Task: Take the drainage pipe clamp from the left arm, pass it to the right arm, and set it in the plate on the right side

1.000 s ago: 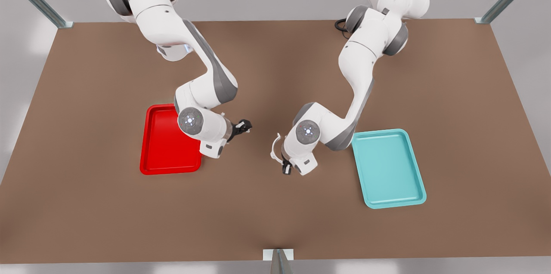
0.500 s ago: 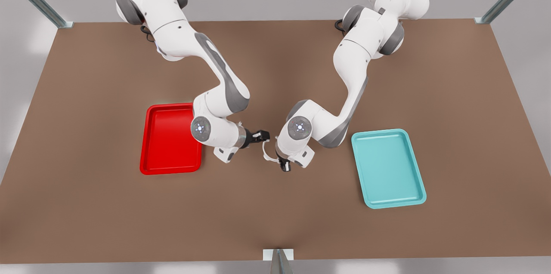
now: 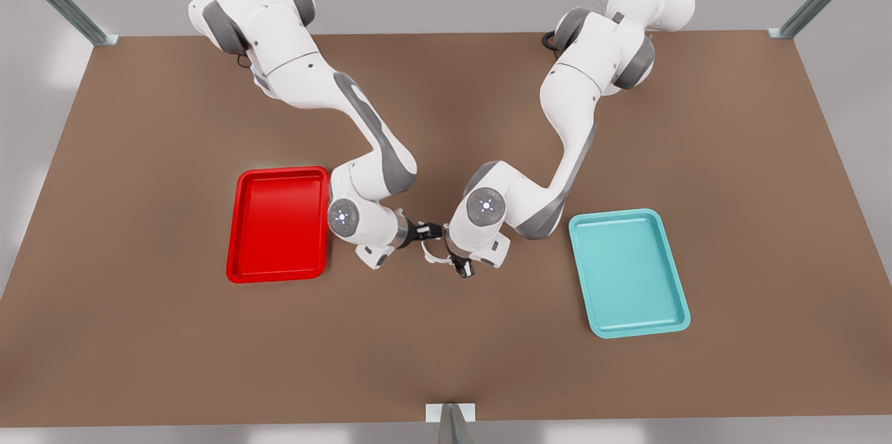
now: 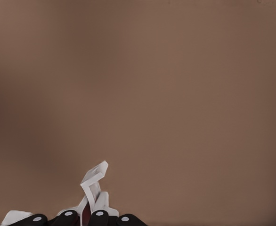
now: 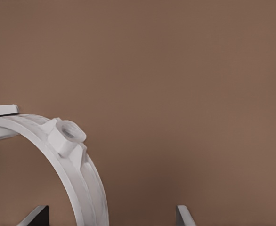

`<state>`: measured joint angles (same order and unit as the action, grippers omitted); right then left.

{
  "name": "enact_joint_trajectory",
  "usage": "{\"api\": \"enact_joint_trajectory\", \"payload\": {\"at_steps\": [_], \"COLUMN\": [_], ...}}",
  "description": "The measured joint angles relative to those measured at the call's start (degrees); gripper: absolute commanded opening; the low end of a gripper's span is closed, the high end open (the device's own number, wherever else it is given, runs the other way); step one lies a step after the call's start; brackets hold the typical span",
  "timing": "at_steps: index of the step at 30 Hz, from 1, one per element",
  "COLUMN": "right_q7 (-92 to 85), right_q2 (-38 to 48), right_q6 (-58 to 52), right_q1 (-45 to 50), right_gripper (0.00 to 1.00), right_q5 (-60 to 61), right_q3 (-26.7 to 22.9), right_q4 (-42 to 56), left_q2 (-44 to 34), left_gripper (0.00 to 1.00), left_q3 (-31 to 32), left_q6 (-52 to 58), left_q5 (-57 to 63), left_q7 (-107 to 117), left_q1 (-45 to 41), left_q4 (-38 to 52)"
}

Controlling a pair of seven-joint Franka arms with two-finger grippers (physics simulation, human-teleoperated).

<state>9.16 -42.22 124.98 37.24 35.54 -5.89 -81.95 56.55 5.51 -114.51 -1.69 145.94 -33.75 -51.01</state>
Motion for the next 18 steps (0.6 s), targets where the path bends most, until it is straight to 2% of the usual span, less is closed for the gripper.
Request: {"api": "enact_joint_trajectory", "payload": {"at_steps": [6, 7, 8, 9, 10, 11, 12, 13, 18], "right_q7": [0.8, 0.9, 0.9, 0.9, 0.7, 0.3, -0.2, -0.5, -0.1], "right_q2": [-1.2, -1.3, -1.3, -1.2, -1.2, -1.2, -1.2, -1.2, -1.2], "right_q6": [2.4, 2.6, 2.8, 3.0, 3.2, 3.4, 3.5, 3.7, 3.9], "right_q1": [0.5, 0.6, 0.9, 1.1, 1.2, 1.3, 1.4, 1.4, 1.3], "right_gripper": [0.99, 0.89, 0.67, 0.38, 0.23, 0.21, 0.21, 0.21, 0.21], "right_q5": [-0.1, -0.1, -0.1, -0.1, 0.2, 0.9, 1.5, 1.8, 0.6], "right_q3": [0.0, 0.0, 0.0, 0.0, 0.0, 0.0, 0.0, 0.0, 0.0], "right_q4": [0.1, 0.1, 0.1, 0.1, 0.1, 0.1, 0.1, 0.1, 0.5], "left_q2": [-0.2, -0.2, -0.2, -0.2, -0.2, -0.2, -0.3, -0.3, -0.2], "left_gripper": [0.21, 0.21, 0.21, 0.21, 0.21, 0.21, 0.32, 1.0, 1.0], "left_q3": [0.2, 0.2, 0.2, 0.2, 0.2, 0.2, 0.2, 0.2, 0.0], "left_q6": [-0.3, -0.4, -0.4, -0.5, -0.5, -0.5, -0.6, -0.6, -1.7], "left_q5": [-0.2, -0.2, -0.2, -0.2, -0.2, -0.2, -0.2, -0.1, 2.2], "left_q7": [2.0, 2.2, 2.5, 2.7, 2.9, 3.2, 3.4, 3.6, 5.9], "left_q1": [0.0, 0.0, 0.1, 0.1, 0.1, 0.1, 0.1, 0.1, 0.2], "left_q4": [0.1, 0.1, 0.1, 0.1, 0.1, 0.1, 0.1, 0.1, 0.0]}}
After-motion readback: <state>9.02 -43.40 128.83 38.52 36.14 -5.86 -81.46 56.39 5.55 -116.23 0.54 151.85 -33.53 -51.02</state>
